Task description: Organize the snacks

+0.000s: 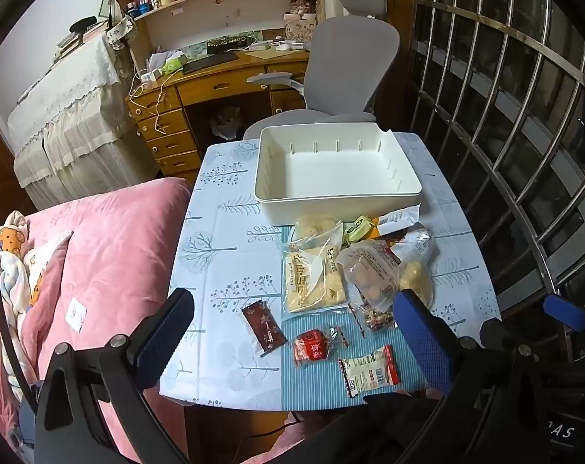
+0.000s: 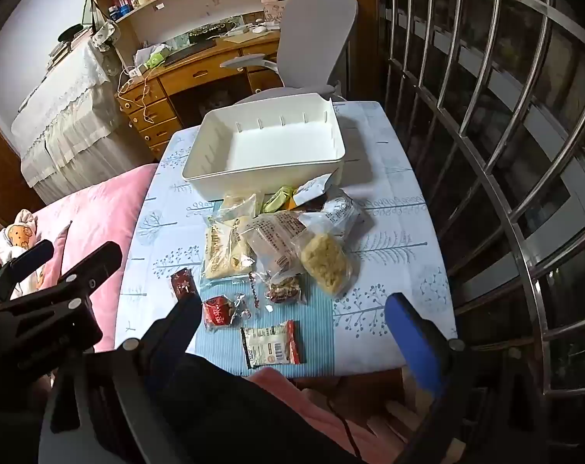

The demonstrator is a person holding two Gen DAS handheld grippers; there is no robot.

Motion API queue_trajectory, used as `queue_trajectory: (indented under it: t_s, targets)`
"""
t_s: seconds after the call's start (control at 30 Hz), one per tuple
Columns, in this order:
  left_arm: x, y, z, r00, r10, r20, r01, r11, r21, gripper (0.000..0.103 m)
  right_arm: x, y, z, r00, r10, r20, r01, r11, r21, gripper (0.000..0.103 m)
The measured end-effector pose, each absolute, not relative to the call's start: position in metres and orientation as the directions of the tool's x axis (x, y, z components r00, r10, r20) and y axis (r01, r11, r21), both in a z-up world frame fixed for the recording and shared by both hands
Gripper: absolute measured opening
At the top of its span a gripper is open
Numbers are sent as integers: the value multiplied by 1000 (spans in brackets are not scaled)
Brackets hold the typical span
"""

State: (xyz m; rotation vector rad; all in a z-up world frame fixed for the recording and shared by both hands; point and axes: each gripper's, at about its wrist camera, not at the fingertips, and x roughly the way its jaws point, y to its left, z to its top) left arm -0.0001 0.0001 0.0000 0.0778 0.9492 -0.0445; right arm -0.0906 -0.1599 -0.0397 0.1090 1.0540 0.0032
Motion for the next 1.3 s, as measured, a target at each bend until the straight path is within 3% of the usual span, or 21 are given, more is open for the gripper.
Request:
queue_trajectory:
  t_s: [1.3]
  targets:
    - [1,0,-1,576,-4,-818,71,996,45,102,-75,-167,-40,489,45,-871,49,996,79,96]
